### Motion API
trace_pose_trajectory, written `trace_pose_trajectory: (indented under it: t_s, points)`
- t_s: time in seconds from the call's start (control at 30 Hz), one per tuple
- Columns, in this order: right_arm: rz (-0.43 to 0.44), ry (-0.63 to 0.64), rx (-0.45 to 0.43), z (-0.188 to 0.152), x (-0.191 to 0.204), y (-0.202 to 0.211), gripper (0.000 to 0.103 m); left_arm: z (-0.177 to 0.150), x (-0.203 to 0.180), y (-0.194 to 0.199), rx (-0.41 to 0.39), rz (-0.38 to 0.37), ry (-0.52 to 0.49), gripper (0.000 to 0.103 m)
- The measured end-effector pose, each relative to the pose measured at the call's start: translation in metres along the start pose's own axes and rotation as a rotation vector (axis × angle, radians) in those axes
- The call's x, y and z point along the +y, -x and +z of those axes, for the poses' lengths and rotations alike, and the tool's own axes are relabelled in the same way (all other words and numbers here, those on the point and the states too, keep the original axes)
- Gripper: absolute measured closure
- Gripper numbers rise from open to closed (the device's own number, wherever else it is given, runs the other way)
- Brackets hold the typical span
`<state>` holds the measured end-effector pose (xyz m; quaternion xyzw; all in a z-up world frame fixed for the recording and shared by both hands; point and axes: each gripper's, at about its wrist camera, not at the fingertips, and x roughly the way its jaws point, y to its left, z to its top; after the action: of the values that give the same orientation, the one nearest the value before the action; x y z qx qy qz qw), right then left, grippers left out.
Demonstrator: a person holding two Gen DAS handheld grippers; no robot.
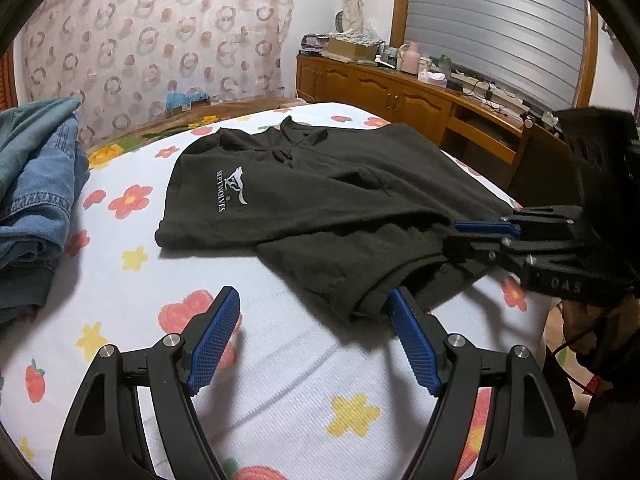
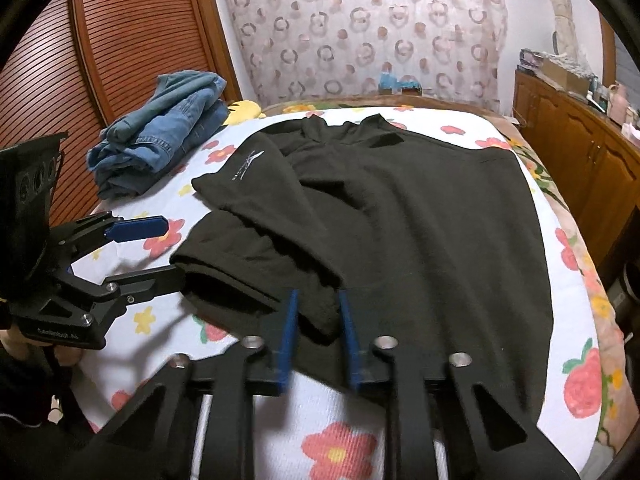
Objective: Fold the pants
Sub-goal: 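Close the right tool on the opposite side edge of the T-shirt, then fold that side over toward the shirt center with the right tool, release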
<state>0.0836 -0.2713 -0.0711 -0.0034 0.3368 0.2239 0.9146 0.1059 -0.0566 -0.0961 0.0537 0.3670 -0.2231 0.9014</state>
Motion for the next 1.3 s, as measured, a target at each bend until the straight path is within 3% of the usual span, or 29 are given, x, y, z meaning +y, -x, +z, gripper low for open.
trace_pose_trajectory:
  t_s: [0.13, 0.27, 0.6, 0.97, 1.13, 1.3]
  points:
    - [0.018, 0.011, -0.039, 0.006, 0.002, 0.009, 0.091, 0.002, -0.007, 0.003, -0.003, -0.023, -0.014, 0.025]
    - [0.018, 0.014, -0.086, 0.01, 0.002, 0.022, 0.091, 0.009, -0.012, -0.005, 0.018, 0.022, -0.012, 0.025]
    - [-0.059, 0.006, -0.193, 0.007, -0.013, 0.073, 0.093, 0.013, -0.024, -0.007, 0.03, 0.026, -0.032, 0.025]
    - [-0.16, -0.062, -0.141, -0.037, -0.023, 0.091, 0.093, 0.011, -0.04, -0.008, 0.025, -0.013, -0.063, 0.025]
    - [-0.175, -0.089, -0.042, -0.056, -0.019, 0.07, 0.093, 0.014, -0.048, -0.009, 0.029, -0.049, -0.084, 0.038]
    - [-0.169, -0.106, -0.039, -0.06, -0.007, 0.063, 0.093, 0.021, -0.057, -0.014, 0.045, -0.082, -0.108, 0.055]
